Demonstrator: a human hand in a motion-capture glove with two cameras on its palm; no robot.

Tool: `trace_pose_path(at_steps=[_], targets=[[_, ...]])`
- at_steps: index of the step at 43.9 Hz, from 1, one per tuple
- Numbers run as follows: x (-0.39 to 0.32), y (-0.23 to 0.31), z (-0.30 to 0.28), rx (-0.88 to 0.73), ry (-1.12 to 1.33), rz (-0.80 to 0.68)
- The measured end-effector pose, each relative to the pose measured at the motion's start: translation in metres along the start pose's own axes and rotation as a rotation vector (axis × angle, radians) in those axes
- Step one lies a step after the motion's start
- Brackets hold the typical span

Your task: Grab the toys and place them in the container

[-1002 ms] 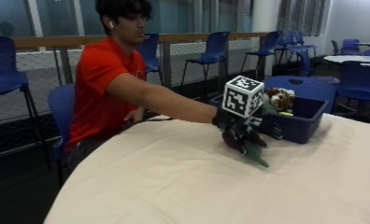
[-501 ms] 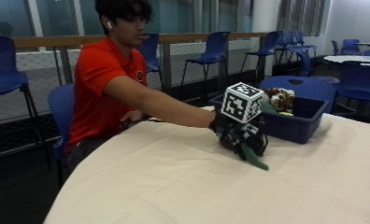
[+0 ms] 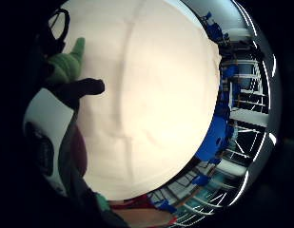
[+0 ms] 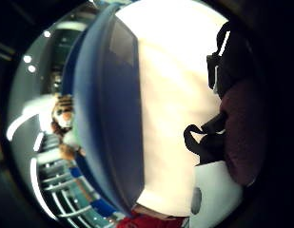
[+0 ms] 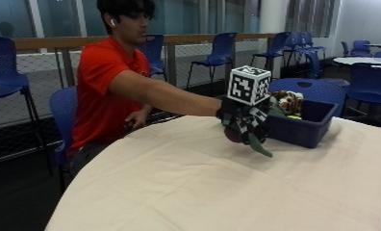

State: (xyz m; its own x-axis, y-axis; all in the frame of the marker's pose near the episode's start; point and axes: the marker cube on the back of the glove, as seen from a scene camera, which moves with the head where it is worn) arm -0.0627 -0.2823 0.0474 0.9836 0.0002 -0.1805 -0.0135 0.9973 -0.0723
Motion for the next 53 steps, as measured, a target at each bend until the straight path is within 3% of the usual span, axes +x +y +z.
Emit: trace_pose_path(at_steps=[9, 23, 40, 49, 53], targets=[[0.002, 0.006, -0.068, 0.071, -0.007, -0.011], [-0.062, 0.025, -0.133, 0.16, -0.043, -0.142], [-0.163, 0.042, -0.134, 0.159, -0.099, -0.309], [-0.175, 0.042, -0.115, 0.203, -0.155, -0.432], [-0.173, 0.04, -0.108, 0.156, -0.165, -0.416]])
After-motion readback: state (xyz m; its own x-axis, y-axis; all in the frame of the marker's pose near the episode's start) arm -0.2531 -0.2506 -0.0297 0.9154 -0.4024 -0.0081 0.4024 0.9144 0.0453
